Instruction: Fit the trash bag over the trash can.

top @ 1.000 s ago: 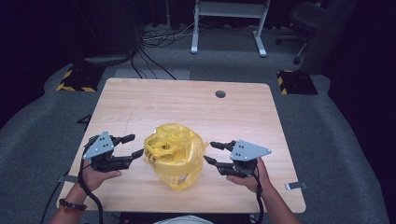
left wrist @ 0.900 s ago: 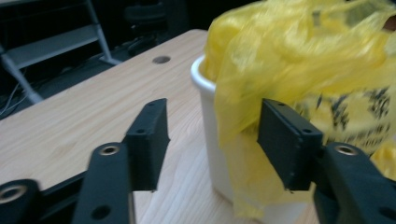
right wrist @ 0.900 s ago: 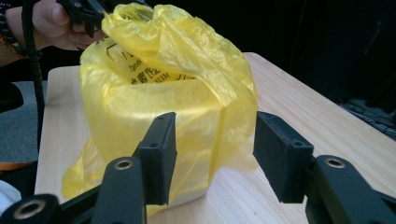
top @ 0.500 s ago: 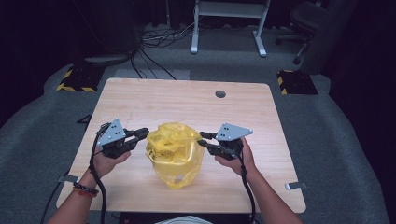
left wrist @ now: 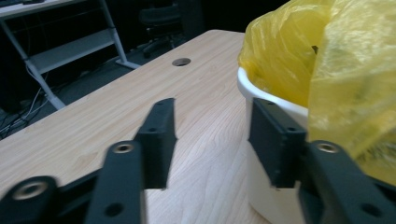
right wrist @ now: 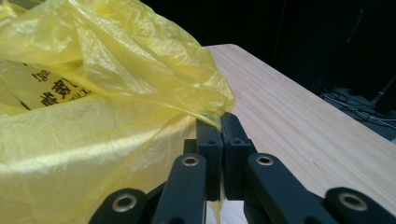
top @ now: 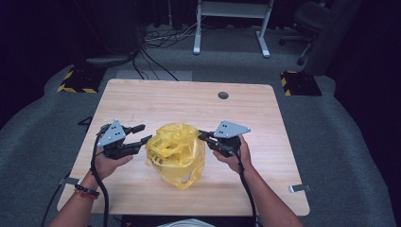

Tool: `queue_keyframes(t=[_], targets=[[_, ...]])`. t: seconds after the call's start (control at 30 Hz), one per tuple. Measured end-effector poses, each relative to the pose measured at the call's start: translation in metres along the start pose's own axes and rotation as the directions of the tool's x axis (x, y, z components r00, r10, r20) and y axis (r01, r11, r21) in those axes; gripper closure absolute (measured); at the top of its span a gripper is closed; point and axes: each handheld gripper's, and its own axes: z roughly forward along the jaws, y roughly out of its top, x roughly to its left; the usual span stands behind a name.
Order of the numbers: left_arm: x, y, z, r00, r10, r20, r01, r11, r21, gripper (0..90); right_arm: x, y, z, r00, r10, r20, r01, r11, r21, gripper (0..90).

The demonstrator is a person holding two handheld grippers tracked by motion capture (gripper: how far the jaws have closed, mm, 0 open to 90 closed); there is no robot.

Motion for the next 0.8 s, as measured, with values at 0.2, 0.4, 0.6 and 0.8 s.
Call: queue_keyframes(t=[0.2, 0.4, 0.6, 0.8], targets=[[-0.012, 0.012, -0.021, 0.9976, 0.050, 0.048, -0.048, 0.9977, -0.048, 33.8, 0.000, 0.000, 0.003, 1.0000, -0.002, 0.008, 0.002, 1.000, -0.008, 89.9], [-0.025, 0.031, -0.040, 0.9916, 0.100, 0.082, -0.091, 0.9902, -0.106, 31.7, 0.003, 0.005, 0.009, 0.9998, -0.011, 0.016, 0.011, 1.000, -0.006, 90.0], [-0.044, 0.042, -0.050, 0.9759, 0.146, 0.162, -0.127, 0.9840, -0.125, 30.9, 0.004, 0.005, 0.010, 0.9998, -0.003, 0.021, 0.003, 1.000, -0.001, 90.0], [-0.066, 0.045, -0.030, 0.9554, 0.224, 0.192, -0.221, 0.9745, -0.035, 31.2, 0.005, 0.006, 0.009, 0.9998, -0.006, 0.021, 0.006, 1.000, 0.004, 89.7]])
